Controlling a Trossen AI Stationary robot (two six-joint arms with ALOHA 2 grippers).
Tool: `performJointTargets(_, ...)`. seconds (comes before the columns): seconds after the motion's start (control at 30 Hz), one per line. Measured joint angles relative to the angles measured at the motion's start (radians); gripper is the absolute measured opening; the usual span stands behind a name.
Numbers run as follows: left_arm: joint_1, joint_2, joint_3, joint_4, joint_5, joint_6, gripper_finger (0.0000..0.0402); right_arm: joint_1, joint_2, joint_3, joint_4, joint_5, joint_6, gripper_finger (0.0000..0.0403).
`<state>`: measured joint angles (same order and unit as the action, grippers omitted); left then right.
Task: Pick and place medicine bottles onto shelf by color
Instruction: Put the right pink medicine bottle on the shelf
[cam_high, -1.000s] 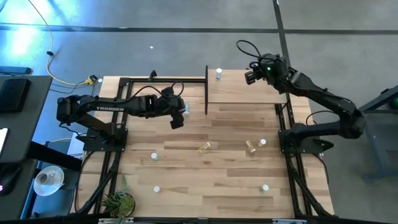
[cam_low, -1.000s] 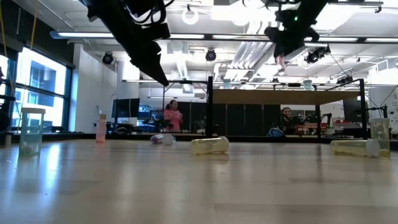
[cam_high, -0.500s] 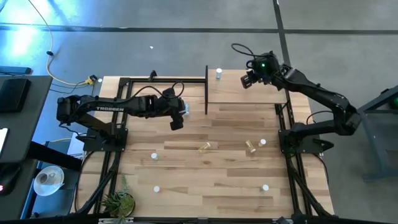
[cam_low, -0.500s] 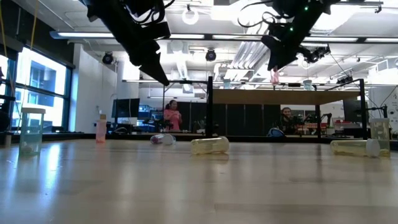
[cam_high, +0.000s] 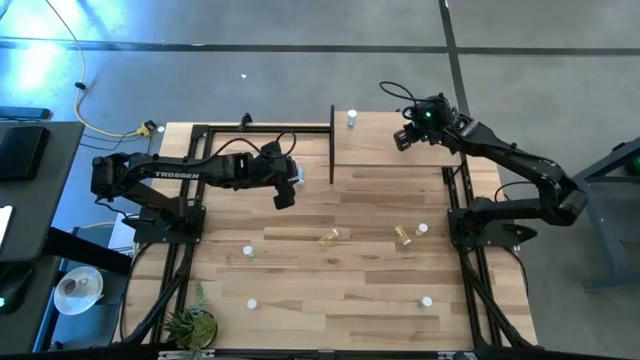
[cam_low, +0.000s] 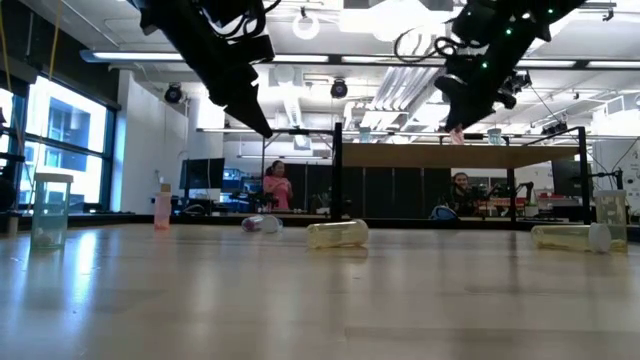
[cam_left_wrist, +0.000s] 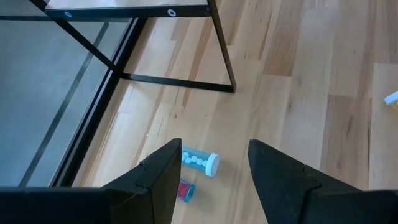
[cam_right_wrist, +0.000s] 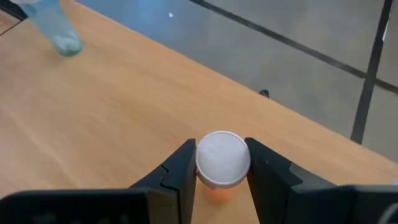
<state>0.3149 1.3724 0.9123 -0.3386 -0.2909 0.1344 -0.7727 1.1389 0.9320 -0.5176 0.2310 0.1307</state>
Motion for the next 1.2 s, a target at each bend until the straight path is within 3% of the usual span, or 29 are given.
performJointTargets(0.27, 0.000, 0.000, 0.000, 0.012, 0.000, -0.003, 0.0174, 0.000, -0.071, -0.020, 0.073, 0.016, 0.003, 0.0108)
performJointTargets(0.53, 0.000, 0.000, 0.000, 0.031, 0.000, 0.000, 0.0174, 0.000, -0.031, -0.020, 0.081, 0.094, 0.053, 0.0108)
performJointTargets(1.2, 0.000, 0.000, 0.000, 0.029, 0.000, 0.000, 0.0175, 0.000, 0.006, -0.020, 0.071, 0.095, 0.077, 0.0108)
